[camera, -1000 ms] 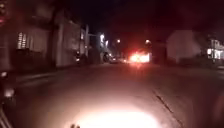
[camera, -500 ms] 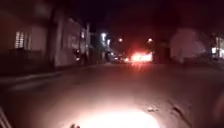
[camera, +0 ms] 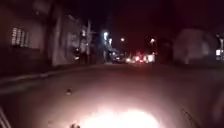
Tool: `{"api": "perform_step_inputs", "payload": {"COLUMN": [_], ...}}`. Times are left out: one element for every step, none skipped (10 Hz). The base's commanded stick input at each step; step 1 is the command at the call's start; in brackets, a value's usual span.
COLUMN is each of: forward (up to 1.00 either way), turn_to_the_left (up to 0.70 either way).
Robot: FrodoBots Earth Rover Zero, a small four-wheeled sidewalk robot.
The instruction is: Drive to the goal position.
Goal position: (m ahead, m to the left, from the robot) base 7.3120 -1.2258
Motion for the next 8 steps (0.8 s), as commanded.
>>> {"api": "perform_step_inputs", "payload": {"forward": [1.0, 1.0, 1.0, 1.0, 1.0, 1.0, 1.0, 1.0], "turn_to_the_left": [0.0, -0.27, -0.27, -0.27, -0.27, -0.27, -0.27, -0.11]}}
